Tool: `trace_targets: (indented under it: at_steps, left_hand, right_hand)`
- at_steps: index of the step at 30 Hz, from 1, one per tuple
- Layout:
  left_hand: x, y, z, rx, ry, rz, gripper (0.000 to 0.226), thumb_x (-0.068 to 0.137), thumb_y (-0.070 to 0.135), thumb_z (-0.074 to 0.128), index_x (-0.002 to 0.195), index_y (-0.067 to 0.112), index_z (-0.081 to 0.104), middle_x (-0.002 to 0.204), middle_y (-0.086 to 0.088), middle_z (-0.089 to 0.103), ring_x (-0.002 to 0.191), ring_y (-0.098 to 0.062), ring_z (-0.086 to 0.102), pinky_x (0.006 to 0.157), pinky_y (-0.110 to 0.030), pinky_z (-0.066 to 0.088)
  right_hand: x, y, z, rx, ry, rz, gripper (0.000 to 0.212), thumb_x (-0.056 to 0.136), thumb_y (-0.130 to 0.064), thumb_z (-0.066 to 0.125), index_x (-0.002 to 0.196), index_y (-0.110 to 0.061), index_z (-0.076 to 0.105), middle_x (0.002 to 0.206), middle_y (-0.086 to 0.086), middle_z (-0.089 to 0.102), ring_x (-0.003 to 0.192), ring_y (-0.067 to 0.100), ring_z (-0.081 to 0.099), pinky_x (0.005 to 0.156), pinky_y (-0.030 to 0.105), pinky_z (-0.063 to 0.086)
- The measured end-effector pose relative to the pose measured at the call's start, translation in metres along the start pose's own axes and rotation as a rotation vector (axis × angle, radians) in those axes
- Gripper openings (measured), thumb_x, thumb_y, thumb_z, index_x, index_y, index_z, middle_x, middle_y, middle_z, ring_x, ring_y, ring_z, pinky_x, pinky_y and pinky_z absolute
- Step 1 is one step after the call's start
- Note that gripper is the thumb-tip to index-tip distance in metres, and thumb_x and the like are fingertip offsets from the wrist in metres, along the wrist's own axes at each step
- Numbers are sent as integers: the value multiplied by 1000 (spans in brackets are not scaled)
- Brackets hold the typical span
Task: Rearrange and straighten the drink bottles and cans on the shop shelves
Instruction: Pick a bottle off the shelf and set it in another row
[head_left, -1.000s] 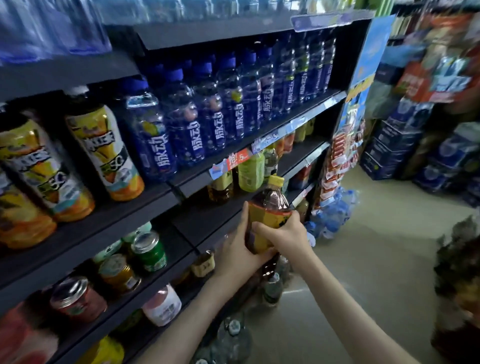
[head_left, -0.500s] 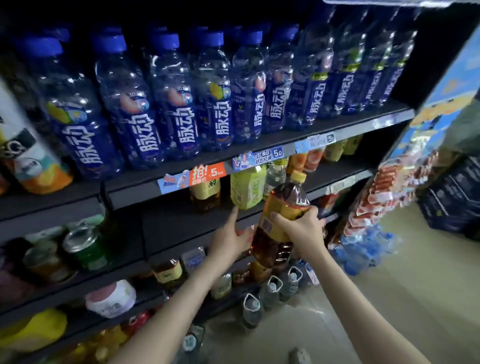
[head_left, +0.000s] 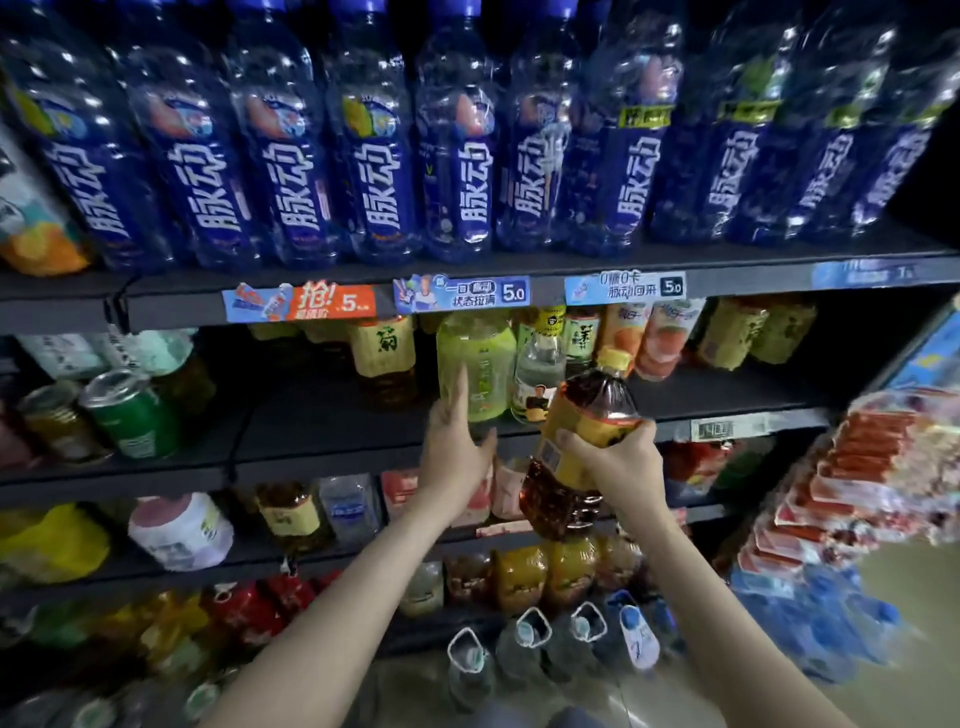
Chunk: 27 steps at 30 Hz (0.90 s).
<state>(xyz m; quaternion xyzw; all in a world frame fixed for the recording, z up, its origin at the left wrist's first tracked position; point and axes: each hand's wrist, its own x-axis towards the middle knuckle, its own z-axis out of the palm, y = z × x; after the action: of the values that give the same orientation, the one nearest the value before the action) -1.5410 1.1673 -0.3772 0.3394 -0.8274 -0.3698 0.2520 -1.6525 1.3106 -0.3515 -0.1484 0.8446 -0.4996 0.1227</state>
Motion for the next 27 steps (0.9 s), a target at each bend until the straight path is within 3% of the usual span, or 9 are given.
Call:
trace_targets:
  at_steps: [3, 8, 14, 20, 27]
  left_hand:
    - [15, -6, 8, 38, 56, 63, 95, 92, 22, 61, 144, 46, -15, 139, -12, 34, 115, -25, 50, 90, -28, 44]
    - [18, -10, 25, 34, 116, 89, 103, 91, 22, 62, 136, 55, -24, 146, -14, 28, 117, -30, 52, 90, -38, 52]
    - [52, 3, 23, 101, 230, 21, 99, 86, 51, 60, 146, 42, -18, 148, -26, 24, 125, -43, 44, 92, -47, 50]
    - [70, 27, 43, 215, 302, -143, 105, 84, 46, 66, 147, 39, -17, 153, -28, 3, 138, -45, 23, 105, -54, 36]
    - [80, 25, 52, 256, 354, -173, 98, 86, 56, 55, 149, 28, -15, 152, -24, -1, 131, -43, 28, 104, -49, 36]
  right_hand:
    - [7, 9, 2, 15, -2, -24, 72, 70, -42, 82, 114, -10, 34, 102, 3, 51, 88, 20, 53, 72, 33, 47]
    - [15, 14, 3, 48, -2, -42, 74, 68, -45, 82, 113, -12, 34, 105, 6, 55, 92, 25, 58, 82, 44, 54]
    - [15, 7, 0, 93, -1, -113, 76, 68, -44, 83, 117, -9, 35, 103, 3, 55, 89, 22, 57, 75, 38, 53]
    - [16, 7, 2, 123, 22, -136, 78, 65, -46, 84, 115, -12, 36, 104, 2, 55, 93, 22, 58, 83, 43, 55]
    - [20, 10, -2, 135, 43, -128, 75, 65, -45, 85, 112, -14, 35, 102, 2, 56, 91, 21, 59, 80, 41, 55]
